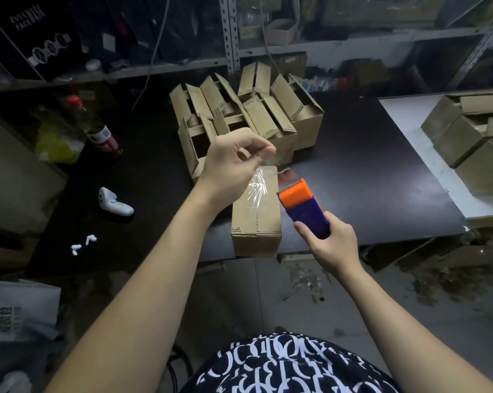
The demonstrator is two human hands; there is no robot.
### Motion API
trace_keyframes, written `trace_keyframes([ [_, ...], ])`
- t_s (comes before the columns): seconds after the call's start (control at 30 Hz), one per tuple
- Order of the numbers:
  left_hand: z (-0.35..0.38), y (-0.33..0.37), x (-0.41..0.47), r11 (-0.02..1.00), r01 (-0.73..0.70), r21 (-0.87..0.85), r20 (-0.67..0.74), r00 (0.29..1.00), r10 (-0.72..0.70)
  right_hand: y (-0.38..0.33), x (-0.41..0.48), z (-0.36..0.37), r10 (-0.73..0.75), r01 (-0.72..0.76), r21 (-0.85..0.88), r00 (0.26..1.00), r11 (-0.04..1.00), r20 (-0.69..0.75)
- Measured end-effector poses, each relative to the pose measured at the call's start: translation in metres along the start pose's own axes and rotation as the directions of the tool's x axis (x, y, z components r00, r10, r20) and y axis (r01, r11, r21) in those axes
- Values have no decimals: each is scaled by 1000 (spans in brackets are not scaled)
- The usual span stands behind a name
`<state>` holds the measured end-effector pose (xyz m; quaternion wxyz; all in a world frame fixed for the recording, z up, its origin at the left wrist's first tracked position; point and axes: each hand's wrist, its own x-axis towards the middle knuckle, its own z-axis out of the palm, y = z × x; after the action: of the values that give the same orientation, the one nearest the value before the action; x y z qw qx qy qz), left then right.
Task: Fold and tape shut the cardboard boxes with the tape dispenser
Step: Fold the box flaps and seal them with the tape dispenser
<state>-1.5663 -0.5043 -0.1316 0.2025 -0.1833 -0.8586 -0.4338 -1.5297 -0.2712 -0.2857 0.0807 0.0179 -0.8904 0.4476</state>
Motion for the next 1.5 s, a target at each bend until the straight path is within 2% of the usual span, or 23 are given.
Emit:
trace_keyframes([
  [0.17,17,2,-6,997,-73,21,49,996,72,0,3,1,65,-67,-27,997,997,-43],
  [0.23,17,5,-4,1000,1,10,-37,999,-1,3,2,-2,24,-26,-31,999,999,-44],
  [0.3,9,4,3,993,116,-17,-142,983,-118,14,1,-4,-86,86,-46,996,995,-12],
  [0.37,2,1,11,983,182,-26,-155,971,-184,27,0,-2,-152,153,-54,988,987,18],
  [0.53,-5,-7,18,961,275,-43,-220,935,-277,28,1,7,-204,206,-84,978,975,32],
  [0.67,-4,-7,17,965,262,-12,-186,948,-260,33,1,6,-200,201,-108,980,974,19],
  [0.8,-5,-8,8,960,270,-69,-207,938,-279,37,2,10,-249,245,-206,968,947,8],
  [0.93,-16,-12,-20,964,196,-177,-81,974,-213,41,16,3,-278,253,-312,960,916,-37],
  [1.03,-26,-18,-41,948,190,-256,-18,979,-201,38,28,1,-296,271,-371,955,888,-12],
  [1.1,-29,-22,-49,943,202,-265,-19,977,-214,36,29,2,-314,300,-359,949,884,21],
  [1.23,-26,-23,-56,909,250,-333,-128,943,-306,38,33,0,-385,387,-322,920,864,74],
  [1.33,-23,-19,-53,894,253,-371,-183,923,-337,38,34,3,-375,383,-300,923,874,84],
  [1.5,-28,-9,-47,940,202,-274,-150,957,-249,34,26,7,-310,321,-189,947,928,87],
])
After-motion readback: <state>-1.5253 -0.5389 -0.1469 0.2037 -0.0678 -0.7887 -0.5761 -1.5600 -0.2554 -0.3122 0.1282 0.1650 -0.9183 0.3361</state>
